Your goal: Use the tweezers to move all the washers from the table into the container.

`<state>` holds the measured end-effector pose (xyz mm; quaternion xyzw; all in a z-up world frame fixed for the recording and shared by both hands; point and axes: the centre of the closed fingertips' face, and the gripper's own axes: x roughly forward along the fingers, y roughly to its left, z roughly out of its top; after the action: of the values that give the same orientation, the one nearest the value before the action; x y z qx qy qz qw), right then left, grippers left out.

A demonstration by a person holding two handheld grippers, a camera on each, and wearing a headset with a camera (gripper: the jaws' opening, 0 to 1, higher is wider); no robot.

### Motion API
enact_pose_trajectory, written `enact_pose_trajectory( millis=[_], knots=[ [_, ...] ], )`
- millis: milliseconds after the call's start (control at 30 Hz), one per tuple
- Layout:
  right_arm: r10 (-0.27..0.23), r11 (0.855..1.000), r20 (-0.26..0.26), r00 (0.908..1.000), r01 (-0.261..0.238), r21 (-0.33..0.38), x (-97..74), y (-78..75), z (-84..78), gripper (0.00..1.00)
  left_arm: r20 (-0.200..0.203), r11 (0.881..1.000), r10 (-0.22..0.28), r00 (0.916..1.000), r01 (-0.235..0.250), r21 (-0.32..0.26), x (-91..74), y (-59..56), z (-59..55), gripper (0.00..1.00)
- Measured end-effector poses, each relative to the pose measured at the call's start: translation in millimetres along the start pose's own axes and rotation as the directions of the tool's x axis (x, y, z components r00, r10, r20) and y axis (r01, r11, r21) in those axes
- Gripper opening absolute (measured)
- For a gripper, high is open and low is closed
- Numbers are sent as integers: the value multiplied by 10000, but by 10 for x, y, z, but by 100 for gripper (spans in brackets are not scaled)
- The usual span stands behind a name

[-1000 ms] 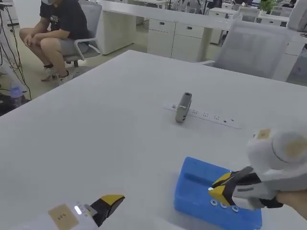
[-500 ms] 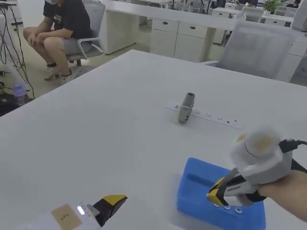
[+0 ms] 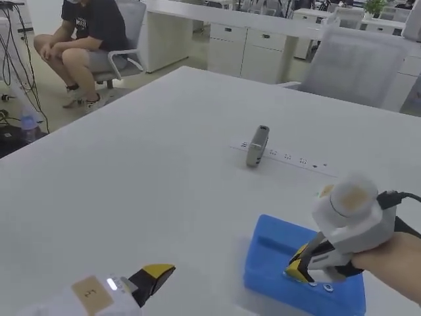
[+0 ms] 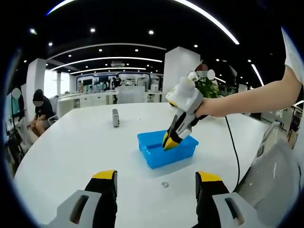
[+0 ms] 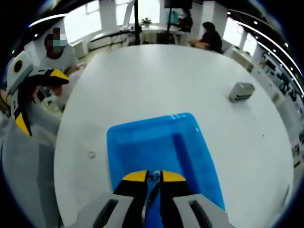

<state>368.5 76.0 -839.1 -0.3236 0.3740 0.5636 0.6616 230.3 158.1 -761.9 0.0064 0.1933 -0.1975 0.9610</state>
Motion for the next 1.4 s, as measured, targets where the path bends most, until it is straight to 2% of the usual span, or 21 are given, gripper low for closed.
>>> enact_pose_trajectory(
  millis=[200, 400, 633, 700, 800, 933, 1033, 1200, 1400],
  knots=[
    [-35, 10000, 259, 9997, 35, 11, -83, 10, 35, 5, -28, 10000, 1, 10000, -1, 7, 2, 2, -4, 67],
    [-130, 9995, 613, 9980, 146, -265, -219, 105, 114, 5, -33, 10000, -18, 10000, 18, -4, 5, -2, -5, 67],
    [-265, 9972, 1047, 9941, 336, -662, -417, 258, 268, 5, -19, 10000, -28, 10000, 28, -14, 5, -2, -5, 66],
    [-188, 9965, 1142, 9933, 280, -790, -447, 320, 306, 5, -17, 10000, -31, 10000, 31, -27, 5, -2, -5, 66],
    [76, 9909, 1160, 9932, 81, -1346, -469, 476, 353, 5, -36, 10000, -59, 10000, 59, 1, 7, -8, -8, 66],
    [268, 9810, 1006, 9946, -68, -1937, -447, 622, 363, 5, -55, 10000, -60, 10000, 60, -55, 9, -5, -14, 66],
    [548, 9643, 761, 9956, -330, -2626, -385, 758, 338, 5, -88, 10000, -67, 9999, 67, -20, 10, -6, -20, 66],
    [1124, 9556, 554, 9921, -927, -2796, -246, 951, 288, 5, 56, 9999, -52, 10000, 52, -129, 5, 1, 3, 66],
    [1800, 9406, 289, 9832, -1635, -2976, -55, 1147, 235, 5, 42, 9999, -64, 10000, 65, -124, 4, -3, 0, 66]
  ],
)
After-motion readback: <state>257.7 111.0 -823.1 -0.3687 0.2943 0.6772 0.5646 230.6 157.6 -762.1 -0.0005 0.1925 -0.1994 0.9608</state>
